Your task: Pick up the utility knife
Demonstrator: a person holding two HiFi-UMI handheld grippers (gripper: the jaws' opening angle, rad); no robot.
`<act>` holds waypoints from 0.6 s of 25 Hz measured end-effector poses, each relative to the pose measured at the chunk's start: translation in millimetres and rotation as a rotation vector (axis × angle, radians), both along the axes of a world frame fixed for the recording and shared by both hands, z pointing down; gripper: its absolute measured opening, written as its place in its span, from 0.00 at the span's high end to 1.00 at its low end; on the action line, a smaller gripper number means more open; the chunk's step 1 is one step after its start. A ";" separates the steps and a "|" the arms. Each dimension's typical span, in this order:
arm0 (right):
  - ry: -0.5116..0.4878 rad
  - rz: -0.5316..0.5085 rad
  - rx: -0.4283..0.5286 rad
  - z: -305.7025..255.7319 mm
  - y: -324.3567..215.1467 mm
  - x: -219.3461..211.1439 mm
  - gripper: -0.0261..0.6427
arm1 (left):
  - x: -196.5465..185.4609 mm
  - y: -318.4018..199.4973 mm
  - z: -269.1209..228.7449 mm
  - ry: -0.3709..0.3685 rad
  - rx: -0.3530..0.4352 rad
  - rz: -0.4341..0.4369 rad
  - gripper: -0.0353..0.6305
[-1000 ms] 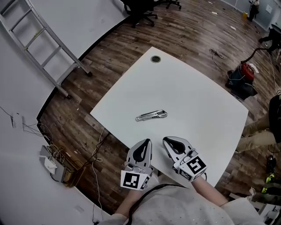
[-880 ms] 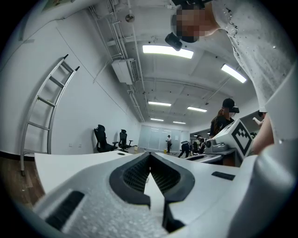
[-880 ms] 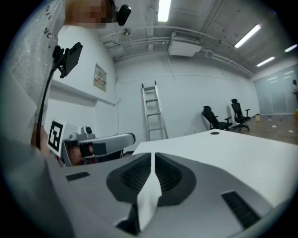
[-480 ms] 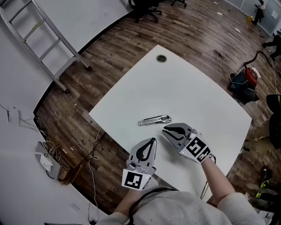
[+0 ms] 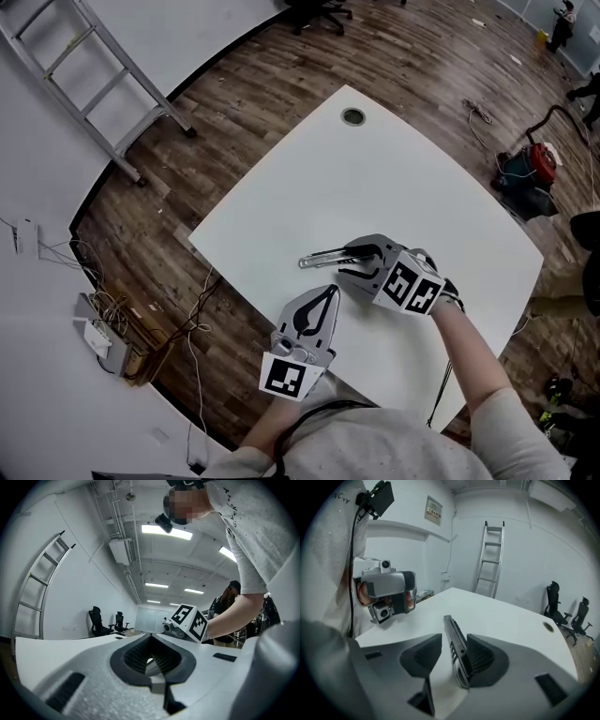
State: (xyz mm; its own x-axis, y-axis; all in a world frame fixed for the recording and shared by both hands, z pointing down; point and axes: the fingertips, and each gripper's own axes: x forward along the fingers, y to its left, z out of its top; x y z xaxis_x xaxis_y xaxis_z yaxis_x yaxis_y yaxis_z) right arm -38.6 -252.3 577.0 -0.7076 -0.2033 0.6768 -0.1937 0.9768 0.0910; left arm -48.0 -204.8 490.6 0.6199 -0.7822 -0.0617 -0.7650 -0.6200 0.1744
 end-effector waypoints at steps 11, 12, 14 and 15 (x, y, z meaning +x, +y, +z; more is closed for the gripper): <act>0.202 -0.163 -0.141 33.0 -11.3 -7.5 0.68 | -14.1 -9.9 6.8 0.000 -0.033 -0.008 0.94; 0.228 -0.180 -0.160 34.8 -10.7 -8.3 0.69 | -15.2 -11.4 6.7 0.002 -0.030 -0.009 0.94; 0.277 -0.210 -0.182 36.3 -10.9 -10.1 0.68 | -17.3 -14.2 6.8 0.006 -0.025 -0.012 0.94; 0.297 -0.223 -0.188 36.2 -10.8 -11.4 0.68 | -18.3 -15.7 6.9 0.008 -0.026 -0.014 0.94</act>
